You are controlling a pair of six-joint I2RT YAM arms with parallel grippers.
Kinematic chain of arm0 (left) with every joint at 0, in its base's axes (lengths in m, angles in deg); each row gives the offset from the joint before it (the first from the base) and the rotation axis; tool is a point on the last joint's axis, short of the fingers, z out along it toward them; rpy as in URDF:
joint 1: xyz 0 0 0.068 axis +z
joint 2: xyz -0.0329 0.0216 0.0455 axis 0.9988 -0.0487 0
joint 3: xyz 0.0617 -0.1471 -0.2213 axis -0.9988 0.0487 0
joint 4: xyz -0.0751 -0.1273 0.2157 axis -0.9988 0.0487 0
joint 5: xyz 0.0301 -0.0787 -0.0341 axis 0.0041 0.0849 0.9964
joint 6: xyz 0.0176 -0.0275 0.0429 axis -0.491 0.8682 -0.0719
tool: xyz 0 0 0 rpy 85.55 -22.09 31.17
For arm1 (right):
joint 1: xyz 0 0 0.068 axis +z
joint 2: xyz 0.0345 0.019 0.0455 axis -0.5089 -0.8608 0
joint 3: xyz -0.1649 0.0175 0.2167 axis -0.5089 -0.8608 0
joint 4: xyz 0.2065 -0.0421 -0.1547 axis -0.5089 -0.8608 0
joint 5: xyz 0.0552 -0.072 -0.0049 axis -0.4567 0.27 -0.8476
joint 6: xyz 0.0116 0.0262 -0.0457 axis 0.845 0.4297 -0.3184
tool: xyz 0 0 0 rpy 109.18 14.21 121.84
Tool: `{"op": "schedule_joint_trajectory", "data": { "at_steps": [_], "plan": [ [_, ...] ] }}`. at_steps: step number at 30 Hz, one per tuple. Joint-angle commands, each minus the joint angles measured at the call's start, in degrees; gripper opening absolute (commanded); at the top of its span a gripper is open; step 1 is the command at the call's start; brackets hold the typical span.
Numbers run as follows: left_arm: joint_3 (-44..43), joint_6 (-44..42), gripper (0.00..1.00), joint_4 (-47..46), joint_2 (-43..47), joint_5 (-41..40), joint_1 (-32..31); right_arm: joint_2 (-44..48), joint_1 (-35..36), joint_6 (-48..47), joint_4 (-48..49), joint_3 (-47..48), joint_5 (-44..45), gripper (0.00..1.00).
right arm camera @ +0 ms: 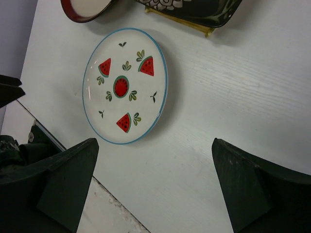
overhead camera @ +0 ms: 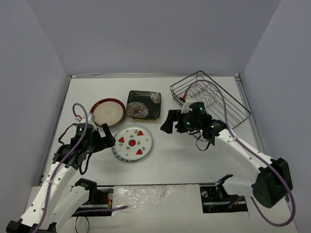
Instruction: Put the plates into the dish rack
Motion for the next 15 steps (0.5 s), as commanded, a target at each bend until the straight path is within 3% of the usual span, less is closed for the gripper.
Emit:
{"op": "schedule_joint_trajectory", "data": {
  "at_steps": [1,4,10,13,15],
  "plan": [
    [6.7,7.4,0.97,-11.6,-1.9,1.6,-0.1,-6.7,4.3,6.1,17.9,-1.6,1.9,1.0],
    [11.0,10.1,0.97,-17.6,-4.1,3.3,-0.1,-12.2,6.8,8.6,23.3,-3.9,3.7,1.0],
    [12.7,10.5,0.84,-21.3,-6.9,2.1,-0.1,-16.3,9.1,10.6,29.1,-6.0,8.6,1.0],
    [12.9,10.8,0.71,-23.0,-8.2,2.0,-0.1,-17.1,9.2,10.0,28.6,-6.1,9.9,1.0],
    [12.4,11.1,0.54,-24.0,-9.8,2.1,-0.1,-17.0,9.1,8.4,26.6,-5.2,10.8,1.0]
  ]
}}
